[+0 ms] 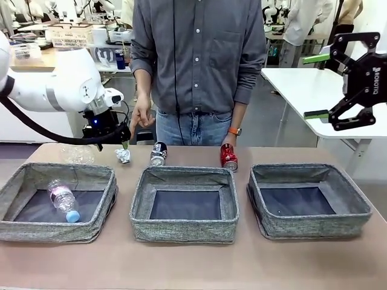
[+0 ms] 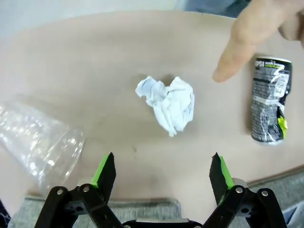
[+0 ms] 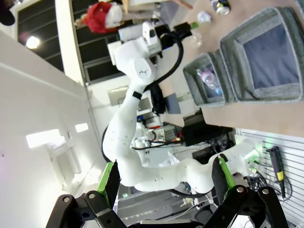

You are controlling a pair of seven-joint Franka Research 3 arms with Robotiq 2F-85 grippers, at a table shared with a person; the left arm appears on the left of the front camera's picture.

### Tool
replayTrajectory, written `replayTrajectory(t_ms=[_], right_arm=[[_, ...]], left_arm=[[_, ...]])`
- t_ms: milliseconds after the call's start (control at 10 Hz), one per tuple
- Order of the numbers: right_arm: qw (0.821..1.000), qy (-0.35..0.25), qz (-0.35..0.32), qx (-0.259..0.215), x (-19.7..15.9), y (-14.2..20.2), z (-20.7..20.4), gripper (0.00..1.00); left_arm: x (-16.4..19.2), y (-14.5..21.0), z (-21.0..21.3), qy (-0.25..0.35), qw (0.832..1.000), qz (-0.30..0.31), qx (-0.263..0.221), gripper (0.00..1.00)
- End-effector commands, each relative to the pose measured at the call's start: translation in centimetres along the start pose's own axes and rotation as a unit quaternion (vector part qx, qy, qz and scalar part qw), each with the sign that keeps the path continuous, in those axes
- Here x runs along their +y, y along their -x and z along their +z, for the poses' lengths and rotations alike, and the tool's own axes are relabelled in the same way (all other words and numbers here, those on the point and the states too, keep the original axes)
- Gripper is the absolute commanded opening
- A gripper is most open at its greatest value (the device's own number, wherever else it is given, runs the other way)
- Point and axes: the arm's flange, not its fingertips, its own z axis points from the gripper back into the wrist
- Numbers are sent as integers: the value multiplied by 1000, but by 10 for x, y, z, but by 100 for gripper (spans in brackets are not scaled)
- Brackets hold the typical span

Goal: Sort the waste into the appropriate baskets.
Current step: Pick up the waste item pointed out by the person.

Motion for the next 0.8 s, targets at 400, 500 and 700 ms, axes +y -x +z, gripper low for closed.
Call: replayTrajectory(t_ms=[400,500,700], right_arm=[[1000,-10,1,1,1,1,-2,100],[1000,-10,1,1,1,1,-2,100],[1000,-10,1,1,1,1,-2,100]], left_arm=[[-8,-12,-54,-11,1000,-9,-5,100],[-7,-13,-59,-15,1000,-9,-11,100],[-3,-15,-63,-13,1000,-10,-18,100]])
